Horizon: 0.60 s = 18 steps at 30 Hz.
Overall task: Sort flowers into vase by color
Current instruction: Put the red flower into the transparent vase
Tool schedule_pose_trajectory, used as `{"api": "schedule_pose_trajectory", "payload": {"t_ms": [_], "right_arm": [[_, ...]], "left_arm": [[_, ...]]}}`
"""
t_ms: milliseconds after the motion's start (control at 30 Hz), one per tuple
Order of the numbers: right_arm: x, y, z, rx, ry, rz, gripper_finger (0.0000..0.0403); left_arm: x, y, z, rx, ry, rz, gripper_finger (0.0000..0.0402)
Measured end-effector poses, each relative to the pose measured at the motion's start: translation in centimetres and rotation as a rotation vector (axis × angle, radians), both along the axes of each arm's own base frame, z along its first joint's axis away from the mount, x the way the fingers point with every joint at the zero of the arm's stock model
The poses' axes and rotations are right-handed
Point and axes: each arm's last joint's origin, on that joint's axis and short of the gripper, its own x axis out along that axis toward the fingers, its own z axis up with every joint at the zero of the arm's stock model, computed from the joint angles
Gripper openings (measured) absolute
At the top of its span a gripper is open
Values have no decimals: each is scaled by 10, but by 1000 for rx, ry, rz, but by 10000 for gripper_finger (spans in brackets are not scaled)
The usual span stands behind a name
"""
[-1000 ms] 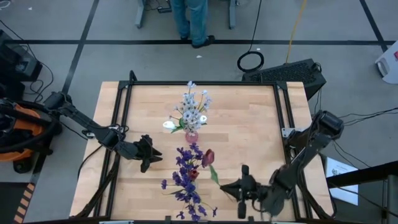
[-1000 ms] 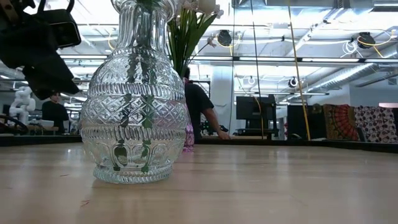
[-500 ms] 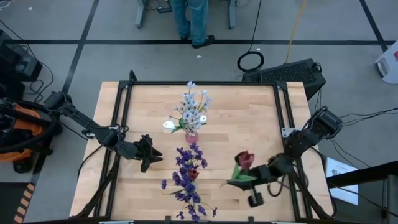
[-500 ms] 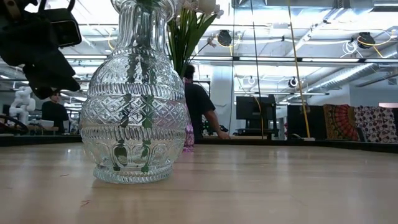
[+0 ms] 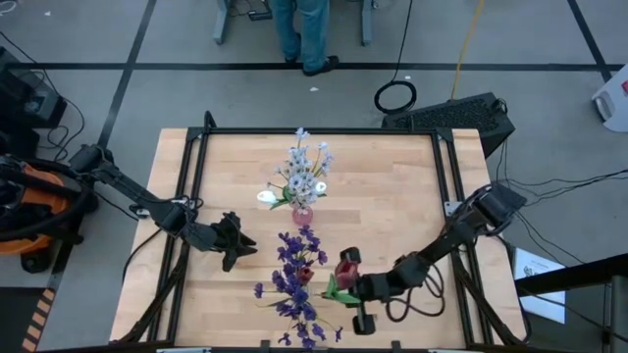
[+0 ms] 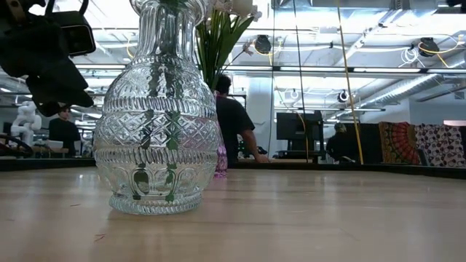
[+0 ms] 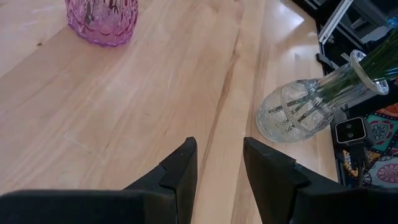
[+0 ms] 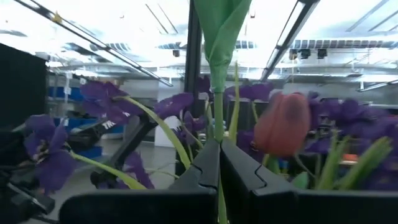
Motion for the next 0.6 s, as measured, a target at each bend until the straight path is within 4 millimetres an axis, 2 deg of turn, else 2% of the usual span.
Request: {"api": "schedule_pose_trajectory", "payload": {"t_ms": [300, 600], "right_arm": [[32, 3, -9, 7, -8, 4, 0], [38, 2, -14, -18, 28, 12, 0]], "left_arm": [[1, 0, 1, -7, -11, 0, 136], [2, -1, 3, -18, -30, -1, 136]]}}
